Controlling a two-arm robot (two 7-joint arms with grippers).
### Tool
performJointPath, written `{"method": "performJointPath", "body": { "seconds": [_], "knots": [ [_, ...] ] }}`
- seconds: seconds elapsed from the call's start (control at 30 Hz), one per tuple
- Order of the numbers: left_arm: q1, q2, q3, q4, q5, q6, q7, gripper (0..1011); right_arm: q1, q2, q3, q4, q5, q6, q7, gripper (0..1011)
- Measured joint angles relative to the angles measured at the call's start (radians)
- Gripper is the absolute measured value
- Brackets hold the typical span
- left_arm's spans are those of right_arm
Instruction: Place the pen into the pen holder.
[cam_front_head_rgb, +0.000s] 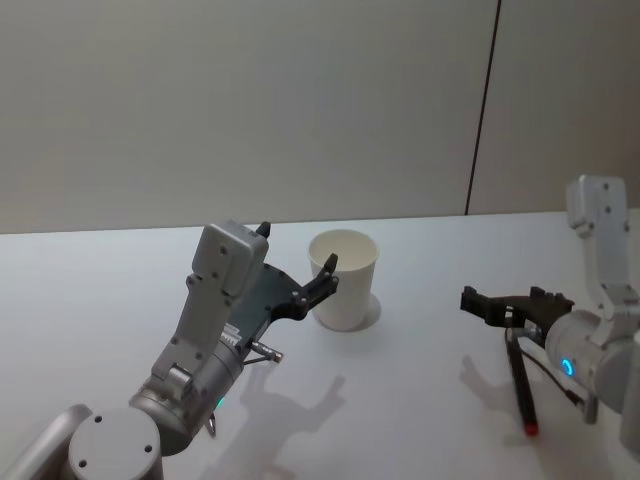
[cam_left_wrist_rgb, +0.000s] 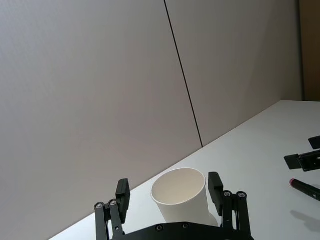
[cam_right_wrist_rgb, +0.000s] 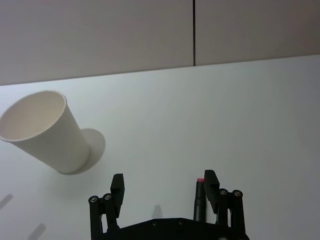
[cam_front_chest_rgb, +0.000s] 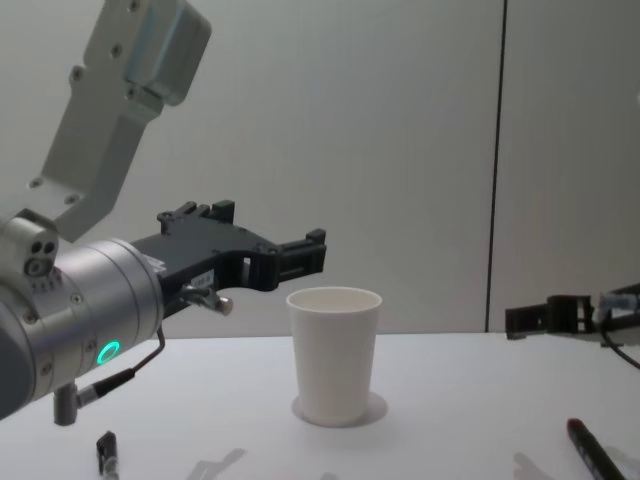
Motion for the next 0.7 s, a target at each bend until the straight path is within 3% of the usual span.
{"method": "performJointPath", "body": {
  "seconds": [0.23, 0.7],
  "knots": [
    [0.000, 0.000, 0.000, 0.000, 0.000, 0.000, 0.000, 1000, 0.034, -0.008, 0.013, 0.017, 0.003, 0.100, -0.011, 1001],
    [0.000, 0.000, 0.000, 0.000, 0.000, 0.000, 0.000, 999, 0.079, -0.011, 0.030, 0.037, -0.029, 0.231, -0.009, 1001]
  ]
}}
